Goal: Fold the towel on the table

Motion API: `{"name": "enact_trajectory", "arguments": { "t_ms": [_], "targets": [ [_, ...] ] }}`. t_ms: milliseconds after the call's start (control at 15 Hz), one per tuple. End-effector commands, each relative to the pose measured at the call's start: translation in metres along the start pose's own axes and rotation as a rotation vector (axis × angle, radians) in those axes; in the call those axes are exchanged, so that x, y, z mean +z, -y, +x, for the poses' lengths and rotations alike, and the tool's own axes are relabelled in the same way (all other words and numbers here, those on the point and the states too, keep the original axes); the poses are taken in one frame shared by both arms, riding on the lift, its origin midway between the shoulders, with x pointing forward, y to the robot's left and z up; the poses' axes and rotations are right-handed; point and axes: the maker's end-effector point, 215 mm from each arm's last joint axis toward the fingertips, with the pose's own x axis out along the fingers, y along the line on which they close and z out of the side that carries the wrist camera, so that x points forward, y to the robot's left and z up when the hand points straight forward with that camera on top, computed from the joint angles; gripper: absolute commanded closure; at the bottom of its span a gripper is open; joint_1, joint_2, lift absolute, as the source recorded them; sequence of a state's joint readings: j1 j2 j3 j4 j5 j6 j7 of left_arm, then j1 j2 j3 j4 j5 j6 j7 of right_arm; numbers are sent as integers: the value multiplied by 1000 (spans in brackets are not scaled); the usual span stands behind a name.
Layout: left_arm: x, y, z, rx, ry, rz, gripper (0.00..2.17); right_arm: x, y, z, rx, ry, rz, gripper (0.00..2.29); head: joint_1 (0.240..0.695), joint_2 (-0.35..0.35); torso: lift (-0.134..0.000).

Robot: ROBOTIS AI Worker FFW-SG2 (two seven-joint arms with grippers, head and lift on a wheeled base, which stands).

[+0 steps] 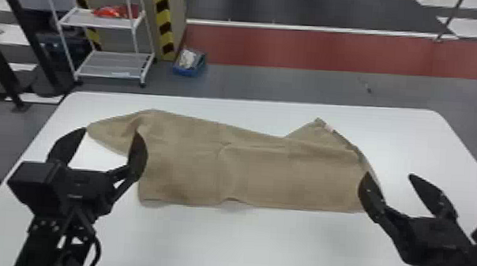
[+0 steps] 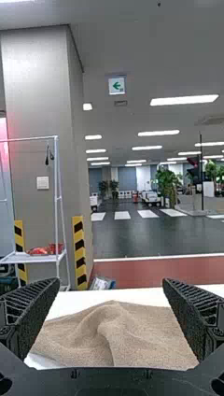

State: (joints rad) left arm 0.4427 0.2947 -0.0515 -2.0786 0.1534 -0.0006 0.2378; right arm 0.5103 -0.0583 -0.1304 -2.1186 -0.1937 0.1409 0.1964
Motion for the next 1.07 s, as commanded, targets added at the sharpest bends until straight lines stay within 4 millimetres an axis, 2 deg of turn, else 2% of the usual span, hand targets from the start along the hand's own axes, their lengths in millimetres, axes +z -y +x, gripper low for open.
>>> {"name": "enact_trajectory", "arguments": {
  "t_ms": [0, 1000],
  "targets": [
    [1, 0, 0, -1, 2, 1, 76, 0, 0, -1, 1, -2, -3, 184, 695, 20, -128],
    [0, 2, 0, -3, 0, 1, 76, -14, 10, -3, -14, -43, -4, 194, 695, 6, -128]
  ]
}}
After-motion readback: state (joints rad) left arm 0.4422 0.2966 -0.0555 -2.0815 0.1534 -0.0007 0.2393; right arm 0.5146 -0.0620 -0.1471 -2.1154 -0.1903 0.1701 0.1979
